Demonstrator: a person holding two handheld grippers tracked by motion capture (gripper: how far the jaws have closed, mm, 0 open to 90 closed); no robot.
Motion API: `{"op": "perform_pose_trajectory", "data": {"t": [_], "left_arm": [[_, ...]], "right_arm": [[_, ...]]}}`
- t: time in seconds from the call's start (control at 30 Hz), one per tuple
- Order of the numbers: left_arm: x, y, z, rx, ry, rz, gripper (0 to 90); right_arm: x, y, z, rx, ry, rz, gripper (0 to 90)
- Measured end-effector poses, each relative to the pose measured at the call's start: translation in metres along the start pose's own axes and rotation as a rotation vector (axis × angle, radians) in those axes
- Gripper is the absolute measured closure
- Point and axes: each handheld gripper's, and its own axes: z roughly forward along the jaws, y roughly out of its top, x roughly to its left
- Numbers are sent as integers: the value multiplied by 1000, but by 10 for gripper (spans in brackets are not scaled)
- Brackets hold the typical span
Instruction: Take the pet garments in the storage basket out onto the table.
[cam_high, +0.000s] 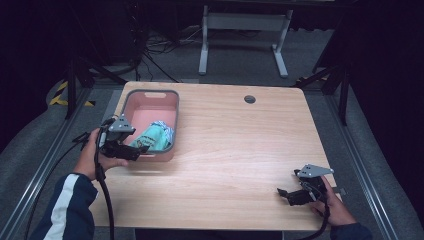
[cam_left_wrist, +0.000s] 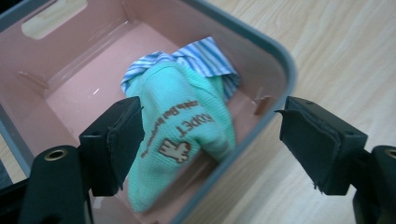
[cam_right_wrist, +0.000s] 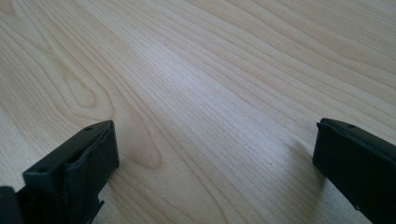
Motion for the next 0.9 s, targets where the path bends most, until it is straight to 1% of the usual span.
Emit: {"op": "perform_pose_trajectory", "data": {"t": [0.03,0.07,0.13,0.2,0.23,0.27,0.3,0.33,0.37,0.43,0.47,0.5,0.53,0.63,0.67,0.7,0.73,0.77,0.8,0.83,0.87,0.9], "left_arm": [[3,2,4,13,9,-6,220],[5,5,9,28,5,-22,220],[9,9,17,53,3,-33,220],[13,15,27,90,11,-25,220],[13,17,31,105,9,-30,220],[15,21,39,137,0,-29,220],[15,21,39,137,0,-29,221],[16,24,43,162,12,-18,221],[17,25,46,175,17,-16,223],[19,29,54,216,24,-15,242],[20,30,57,234,25,-25,253],[21,31,61,248,35,-14,253],[22,31,65,269,25,-20,254],[26,33,77,331,18,-31,275],[26,33,79,347,19,-42,279],[29,35,85,377,25,-50,284],[29,35,85,377,25,-50,296],[30,35,86,387,17,-58,296],[31,36,88,394,19,-65,315],[32,36,90,405,24,-73,315],[33,37,92,418,22,-81,329],[33,37,95,430,22,-82,368]], "right_arm": [[0,0,0,0,0,0,5],[0,0,0,0,0,0,5],[0,0,0,0,0,0,5],[0,0,0,0,0,0,5],[0,0,0,0,0,0,5],[0,0,0,0,0,0,5],[0,0,0,0,0,0,5],[0,0,0,0,0,0,5],[0,0,0,0,0,0,5],[0,0,0,0,0,0,5],[0,0,0,0,0,0,5],[0,0,0,0,0,0,5],[0,0,0,0,0,0,5],[0,0,0,0,-1,0,5],[0,0,0,0,0,0,5],[0,0,0,0,0,1,5],[0,0,0,0,0,1,5],[0,0,0,0,-1,0,5],[0,0,0,0,-1,0,5],[0,0,0,0,-1,0,5],[0,0,0,0,0,1,5],[0,0,0,0,-1,0,5]]}}
